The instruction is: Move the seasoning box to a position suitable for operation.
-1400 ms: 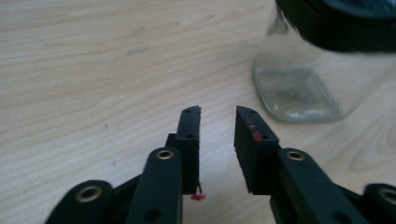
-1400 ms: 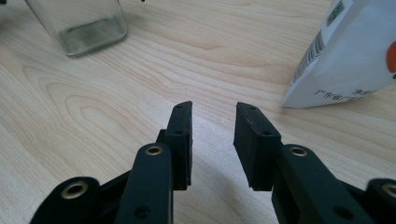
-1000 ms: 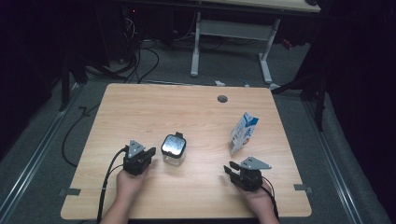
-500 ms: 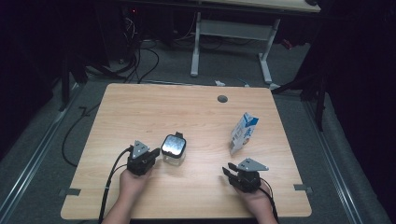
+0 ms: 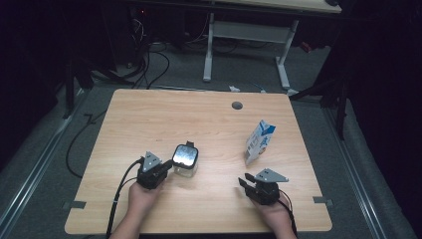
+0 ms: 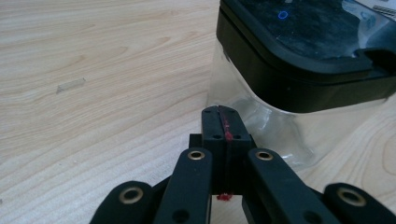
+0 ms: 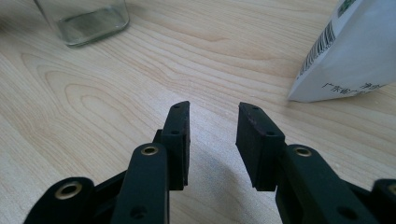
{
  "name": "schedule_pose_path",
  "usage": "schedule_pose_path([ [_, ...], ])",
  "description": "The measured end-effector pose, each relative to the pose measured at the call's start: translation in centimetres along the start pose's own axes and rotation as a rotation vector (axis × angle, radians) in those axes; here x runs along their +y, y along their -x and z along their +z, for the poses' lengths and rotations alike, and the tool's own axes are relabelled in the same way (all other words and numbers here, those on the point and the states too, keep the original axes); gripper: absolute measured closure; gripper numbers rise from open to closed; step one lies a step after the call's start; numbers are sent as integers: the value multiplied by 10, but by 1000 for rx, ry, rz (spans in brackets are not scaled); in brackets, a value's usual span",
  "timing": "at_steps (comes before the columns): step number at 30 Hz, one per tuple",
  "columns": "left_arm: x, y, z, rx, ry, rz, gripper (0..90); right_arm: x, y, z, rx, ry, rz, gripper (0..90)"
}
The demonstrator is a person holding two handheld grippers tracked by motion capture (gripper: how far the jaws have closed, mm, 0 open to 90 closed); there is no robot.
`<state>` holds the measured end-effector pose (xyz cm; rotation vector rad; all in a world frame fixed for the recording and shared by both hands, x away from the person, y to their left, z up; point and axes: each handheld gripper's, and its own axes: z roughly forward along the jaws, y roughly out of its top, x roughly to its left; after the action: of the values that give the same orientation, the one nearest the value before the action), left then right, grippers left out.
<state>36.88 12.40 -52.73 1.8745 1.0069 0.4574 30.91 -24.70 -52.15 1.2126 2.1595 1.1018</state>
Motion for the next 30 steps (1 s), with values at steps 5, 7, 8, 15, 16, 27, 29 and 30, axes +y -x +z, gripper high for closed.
schedule_pose_path([
  [5,-2,5,-3,-9,2,2,900,0,0,-1,2,5,-2,647],
  [7,-2,7,-5,-14,-2,7,900,0,1,-1,3,6,-4,642],
  [8,-1,9,-6,-17,-1,10,900,0,1,-1,5,7,0,639],
  [15,-1,15,-10,-32,4,15,900,0,2,-2,6,9,6,637],
  [16,-1,16,-10,-34,3,18,900,0,2,-2,7,11,5,637],
  [27,-2,30,-12,-59,1,51,900,0,2,-2,7,9,1,632],
  [29,-2,33,-12,-65,3,58,900,0,2,-2,7,9,0,632],
  [30,-2,36,-13,-73,4,64,900,0,1,-2,6,8,3,632],
])
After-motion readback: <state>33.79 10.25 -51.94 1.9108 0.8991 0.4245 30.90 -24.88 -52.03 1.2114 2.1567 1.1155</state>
